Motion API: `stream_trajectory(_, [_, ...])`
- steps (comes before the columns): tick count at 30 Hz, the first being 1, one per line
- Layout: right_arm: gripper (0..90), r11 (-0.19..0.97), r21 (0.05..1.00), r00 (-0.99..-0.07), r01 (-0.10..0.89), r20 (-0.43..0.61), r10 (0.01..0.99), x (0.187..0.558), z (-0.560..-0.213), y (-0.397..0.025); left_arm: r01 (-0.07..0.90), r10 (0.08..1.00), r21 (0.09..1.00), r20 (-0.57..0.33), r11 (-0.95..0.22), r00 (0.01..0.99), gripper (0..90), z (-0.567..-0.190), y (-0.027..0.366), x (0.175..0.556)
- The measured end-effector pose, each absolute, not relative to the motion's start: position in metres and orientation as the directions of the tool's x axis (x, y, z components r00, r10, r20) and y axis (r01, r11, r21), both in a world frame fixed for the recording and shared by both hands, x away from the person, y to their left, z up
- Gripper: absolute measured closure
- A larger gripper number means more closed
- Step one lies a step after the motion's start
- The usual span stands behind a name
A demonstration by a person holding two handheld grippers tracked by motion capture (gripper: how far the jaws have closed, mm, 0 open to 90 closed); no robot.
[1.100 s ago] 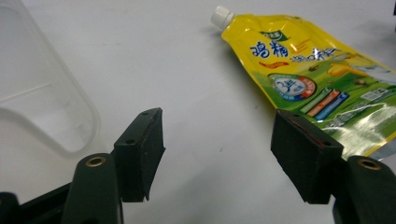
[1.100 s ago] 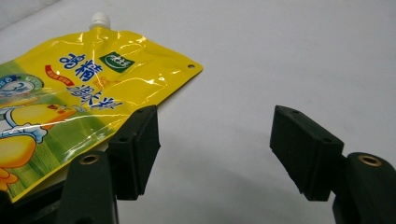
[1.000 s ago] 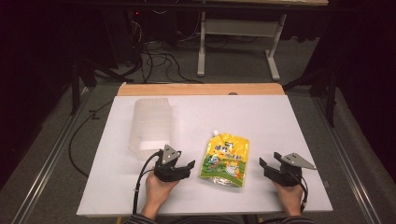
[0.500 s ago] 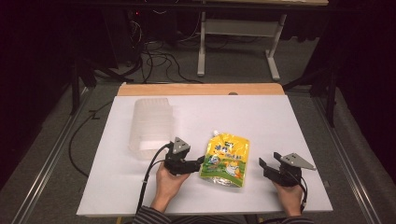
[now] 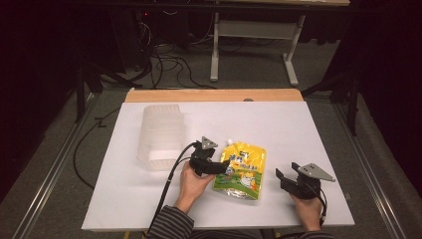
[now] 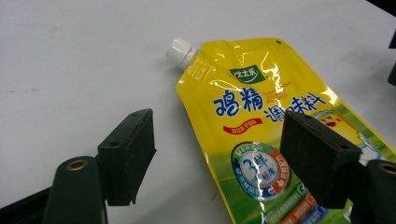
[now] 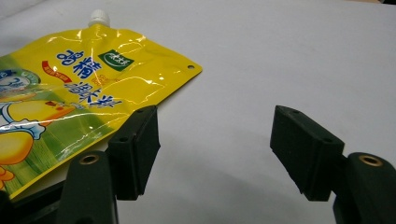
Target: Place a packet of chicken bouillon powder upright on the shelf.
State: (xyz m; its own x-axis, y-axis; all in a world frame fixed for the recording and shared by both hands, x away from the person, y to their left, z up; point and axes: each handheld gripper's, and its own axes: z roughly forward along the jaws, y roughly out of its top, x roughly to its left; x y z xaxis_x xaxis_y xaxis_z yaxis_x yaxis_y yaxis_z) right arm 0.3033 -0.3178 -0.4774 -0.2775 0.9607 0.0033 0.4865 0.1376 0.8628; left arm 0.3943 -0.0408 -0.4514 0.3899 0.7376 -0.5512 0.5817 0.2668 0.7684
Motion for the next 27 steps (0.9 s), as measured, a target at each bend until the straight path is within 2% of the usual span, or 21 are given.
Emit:
stream_trajectory(11, [33.2,0.137,0.862,-0.276,0.488,0.003,0.961,0.303,-0.477,-0.317,0.617,0.748,0.738,-0.566,0.273,0.346,25.7,-0.465,-0.05,0.41])
stream_trajectory(27, [33.2,0.136,0.856,-0.278,0.499,0.01,0.961,0.305,-0.478,-0.318,0.653,0.766,0.731,-0.531,0.198,0.363,26.9,-0.479,-0.071,0.417])
